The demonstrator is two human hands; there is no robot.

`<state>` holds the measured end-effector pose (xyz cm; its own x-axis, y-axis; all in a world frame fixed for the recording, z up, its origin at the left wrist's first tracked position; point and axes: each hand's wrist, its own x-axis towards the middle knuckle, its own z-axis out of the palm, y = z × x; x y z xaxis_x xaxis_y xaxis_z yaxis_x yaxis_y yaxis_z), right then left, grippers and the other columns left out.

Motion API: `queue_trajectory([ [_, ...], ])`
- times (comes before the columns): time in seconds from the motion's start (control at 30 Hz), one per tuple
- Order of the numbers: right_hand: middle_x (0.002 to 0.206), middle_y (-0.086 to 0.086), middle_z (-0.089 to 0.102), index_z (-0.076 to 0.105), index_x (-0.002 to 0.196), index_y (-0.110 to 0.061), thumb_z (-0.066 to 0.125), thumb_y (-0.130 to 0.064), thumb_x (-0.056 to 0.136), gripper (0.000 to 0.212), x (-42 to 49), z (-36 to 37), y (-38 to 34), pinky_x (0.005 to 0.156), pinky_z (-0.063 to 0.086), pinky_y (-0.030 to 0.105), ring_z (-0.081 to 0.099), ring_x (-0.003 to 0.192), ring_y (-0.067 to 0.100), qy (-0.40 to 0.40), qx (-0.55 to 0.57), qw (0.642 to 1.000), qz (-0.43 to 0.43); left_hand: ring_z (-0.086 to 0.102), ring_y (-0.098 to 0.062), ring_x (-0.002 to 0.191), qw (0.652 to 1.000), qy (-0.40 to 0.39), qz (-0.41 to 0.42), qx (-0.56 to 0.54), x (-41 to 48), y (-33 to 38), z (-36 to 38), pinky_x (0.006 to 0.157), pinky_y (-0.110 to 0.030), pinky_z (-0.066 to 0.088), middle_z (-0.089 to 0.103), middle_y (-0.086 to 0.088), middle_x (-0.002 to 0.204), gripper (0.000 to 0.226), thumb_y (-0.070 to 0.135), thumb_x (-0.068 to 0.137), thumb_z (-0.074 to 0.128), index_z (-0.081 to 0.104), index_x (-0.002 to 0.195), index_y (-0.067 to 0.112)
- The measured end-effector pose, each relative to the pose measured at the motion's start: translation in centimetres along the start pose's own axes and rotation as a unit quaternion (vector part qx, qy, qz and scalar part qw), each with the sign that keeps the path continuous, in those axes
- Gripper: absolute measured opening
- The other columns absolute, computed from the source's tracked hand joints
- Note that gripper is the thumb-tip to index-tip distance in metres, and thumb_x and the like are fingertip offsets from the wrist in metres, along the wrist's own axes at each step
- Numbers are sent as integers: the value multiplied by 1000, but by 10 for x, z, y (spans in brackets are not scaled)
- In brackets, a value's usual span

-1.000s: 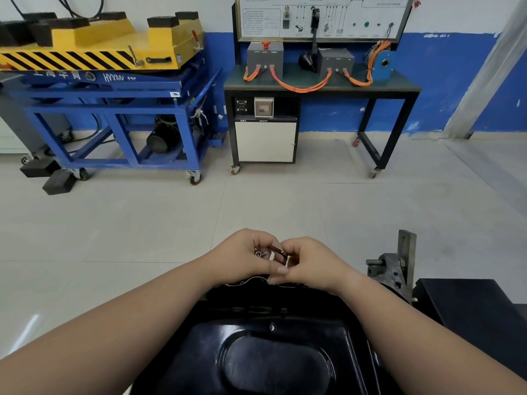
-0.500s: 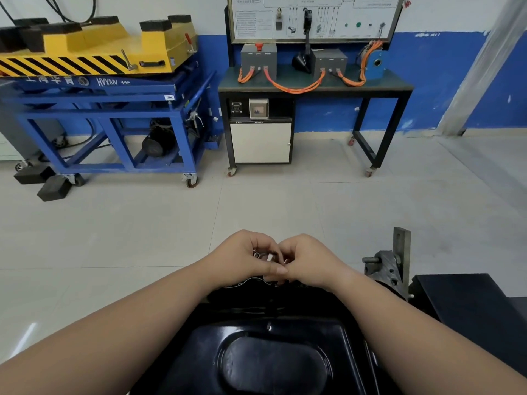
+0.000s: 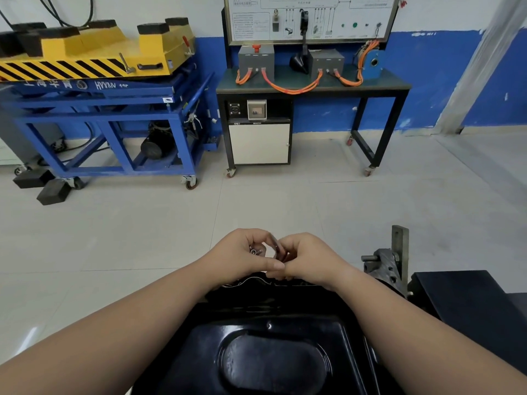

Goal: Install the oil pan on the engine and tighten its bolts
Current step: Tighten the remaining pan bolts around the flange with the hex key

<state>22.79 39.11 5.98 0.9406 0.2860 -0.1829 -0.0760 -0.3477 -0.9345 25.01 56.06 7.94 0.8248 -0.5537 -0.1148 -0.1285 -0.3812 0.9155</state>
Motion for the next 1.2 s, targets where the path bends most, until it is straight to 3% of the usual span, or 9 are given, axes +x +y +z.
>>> queue_trajectory([
  [0.13, 54, -11, 55, 56, 63, -18, 81, -6, 68, 28, 0, 0, 1, 57, 48, 27, 53, 54, 13, -1, -10, 1000, -10, 34, 0, 44, 1000, 9, 5, 23, 0, 1, 1, 47, -9, 28, 42, 15, 45, 22, 13, 72, 78, 68, 65, 31],
  [0.33, 66, 2, 69, 71, 61, -24, 66, 4, 81, 35, -2, -1, 1, 65, 54, 23, 63, 59, 11, -44, 34, 998, -6, 33, -1, 42, 1000, 15, 6, 8, -2, -1, -3, 43, -12, 28, 43, 15, 43, 22, 14, 78, 73, 72, 70, 34],
  [0.43, 62, 2, 68, 71, 65, -12, 71, 2, 77, 18, 0, 1, 1, 70, 55, 30, 64, 58, 13, -22, 15, 1000, -1, 37, -5, 50, 1000, 5, 8, 9, -1, -3, -3, 52, -16, 32, 48, 11, 53, 15, 15, 75, 76, 73, 75, 30],
  [0.6, 54, -4, 51, 57, 69, -1, 82, -11, 68, 27, 2, 3, -4, 60, 48, 29, 53, 54, 13, 10, -86, 996, -31, 33, -3, 48, 999, 19, 8, 40, 1, -3, -2, 50, -15, 29, 40, 14, 46, 20, 15, 71, 79, 65, 67, 29],
  [0.67, 55, -7, 48, 57, 68, -8, 83, -18, 68, 28, 2, 4, -5, 58, 40, 23, 46, 54, 9, 6, -129, 991, -41, 33, -2, 48, 999, 17, 9, 42, 1, -3, -3, 49, -14, 29, 40, 14, 46, 18, 15, 71, 79, 67, 68, 27],
  [0.87, 68, 1, 69, 69, 78, -16, 64, 2, 83, 19, -1, 1, 1, 70, 55, 26, 65, 63, 13, -36, 12, 999, -14, 35, 0, 45, 1000, 27, 6, 12, 0, -4, -4, 47, -10, 29, 46, 15, 48, 17, 11, 78, 73, 70, 73, 28],
  [0.93, 72, 9, 71, 69, 72, -16, 65, 0, 83, 20, 0, 1, 1, 71, 56, 28, 66, 64, 14, -21, 6, 1000, -9, 34, 0, 41, 1000, 26, 3, 2, 0, -4, -4, 42, -9, 27, 46, 16, 46, 18, 11, 79, 72, 71, 74, 28],
  [1.07, 51, -6, 63, 59, 56, -20, 76, -4, 74, 29, 3, 2, 0, 53, 50, 16, 62, 49, 4, 10, -29, 1000, -2, 28, -5, 41, 999, 13, -27, -23, 1, -5, -4, 39, -14, 26, 38, 13, 48, 15, 18, 74, 77, 73, 74, 32],
  [1.2, 50, -6, 53, 47, 54, -21, 84, -17, 66, 39, 5, 4, -1, 55, 46, 23, 56, 49, 10, 39, -113, 993, -16, 36, 0, 43, 1000, 7, -15, -4, 1, -2, -2, 42, -10, 29, 45, 16, 48, 20, 14, 73, 77, 73, 68, 33],
])
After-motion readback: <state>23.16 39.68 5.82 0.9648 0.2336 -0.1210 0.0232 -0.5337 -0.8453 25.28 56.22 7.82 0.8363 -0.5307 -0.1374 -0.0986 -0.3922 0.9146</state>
